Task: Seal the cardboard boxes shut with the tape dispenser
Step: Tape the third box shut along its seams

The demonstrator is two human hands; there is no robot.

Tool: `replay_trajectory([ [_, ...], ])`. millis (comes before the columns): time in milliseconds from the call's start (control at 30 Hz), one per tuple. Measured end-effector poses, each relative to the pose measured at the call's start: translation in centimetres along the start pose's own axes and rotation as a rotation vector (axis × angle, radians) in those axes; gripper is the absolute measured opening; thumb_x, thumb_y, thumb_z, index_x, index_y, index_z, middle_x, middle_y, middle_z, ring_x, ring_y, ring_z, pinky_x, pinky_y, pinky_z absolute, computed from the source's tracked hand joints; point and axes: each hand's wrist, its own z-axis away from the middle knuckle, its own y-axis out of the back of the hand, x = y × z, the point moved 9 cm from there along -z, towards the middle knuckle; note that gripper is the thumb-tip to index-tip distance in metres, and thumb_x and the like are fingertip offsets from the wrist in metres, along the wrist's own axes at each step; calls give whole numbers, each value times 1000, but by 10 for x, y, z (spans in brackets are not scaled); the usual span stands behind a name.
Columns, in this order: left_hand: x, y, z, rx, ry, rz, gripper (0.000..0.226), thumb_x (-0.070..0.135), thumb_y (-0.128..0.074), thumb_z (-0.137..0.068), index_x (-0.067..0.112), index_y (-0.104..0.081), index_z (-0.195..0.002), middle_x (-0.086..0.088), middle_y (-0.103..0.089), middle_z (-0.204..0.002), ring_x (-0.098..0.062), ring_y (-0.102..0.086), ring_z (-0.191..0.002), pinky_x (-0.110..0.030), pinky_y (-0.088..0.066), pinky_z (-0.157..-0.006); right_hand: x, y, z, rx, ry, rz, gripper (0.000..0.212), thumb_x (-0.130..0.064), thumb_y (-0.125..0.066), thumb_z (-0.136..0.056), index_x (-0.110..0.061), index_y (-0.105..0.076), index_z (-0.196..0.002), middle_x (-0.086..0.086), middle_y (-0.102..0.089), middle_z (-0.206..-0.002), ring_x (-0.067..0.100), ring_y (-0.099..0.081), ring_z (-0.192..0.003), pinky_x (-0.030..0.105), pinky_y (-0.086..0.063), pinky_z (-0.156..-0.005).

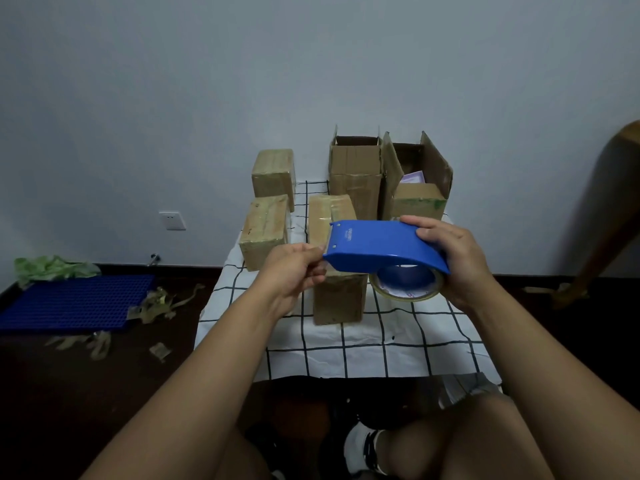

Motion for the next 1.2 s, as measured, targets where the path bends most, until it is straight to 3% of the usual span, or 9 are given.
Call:
replay_trajectory([
  [167,15,5,1,47,-48,-96,15,12,-63,-94,4,-67,-82,-2,-61,-57,-6,-54,-48,-18,-50,-51,-13,-4,-7,-76,27,120,25,-26,-59,-85,-34,-81,-95,-4,-75,-107,13,-68,-94,25,-57,-74],
  [300,21,12,0,122,-88,-138,16,12,-66,-92,5,-66,-77,-1,-60,-57,-6,-53,-46,-18,-50,-51,-21,5,-14,-80,46,223,33,-14,-54,-98,-33,-81,-96,-6,-74,-107,17,-67,-99,30,-56,-78],
  [400,20,21,-1,165,-86,-160,16,12,-68,-91,6,-65,-76,1,-61,-55,-5,-54,-45,-18,-49,-51,-28,20,-16,-57,51,274,35,-12,-53,-97,-33,-81,-92,-7,-75,-102,10,-68,-92,29,-53,-76],
  [600,7,11,6,197,-137,-219,13,14,-68,-91,9,-67,-79,1,-61,-58,-5,-53,-48,-18,-52,-53,-34,19,-20,-120,23,403,27,-33,-56,-81,-37,-81,-91,-8,-75,-96,6,-66,-82,19,-51,-66],
  [800,5,17,6,254,-144,-180,15,13,-70,-90,5,-65,-78,0,-61,-57,-1,-53,-43,-16,-49,-49,-40,15,-32,-171,21,456,27,-35,-55,-81,-39,-81,-89,-8,-75,-95,8,-65,-83,20,-48,-68],
  [900,6,22,3,276,-147,-177,17,13,-68,-91,6,-63,-76,-1,-60,-58,-1,-52,-43,-16,-48,-47,-37,16,-36,-183,31,467,28,-27,-56,-90,-41,-80,-87,-9,-74,-92,11,-64,-85,23,-48,-70],
  [1000,-1,23,0,273,-128,-224,19,13,-66,-92,8,-63,-74,-1,-61,-59,-5,-52,-48,-18,-49,-50,-35,19,-38,-185,25,477,26,-29,-56,-87,-39,-81,-88,-7,-75,-93,15,-65,-86,24,-49,-71],
  [1200,-12,22,-4,283,-99,-285,18,14,-67,-91,8,-65,-75,-4,-62,-64,-10,-52,-54,-23,-52,-56,-27,17,-43,-193,28,536,33,-12,-52,-98,-28,-81,-92,-6,-75,-95,21,-65,-91,29,-51,-76],
])
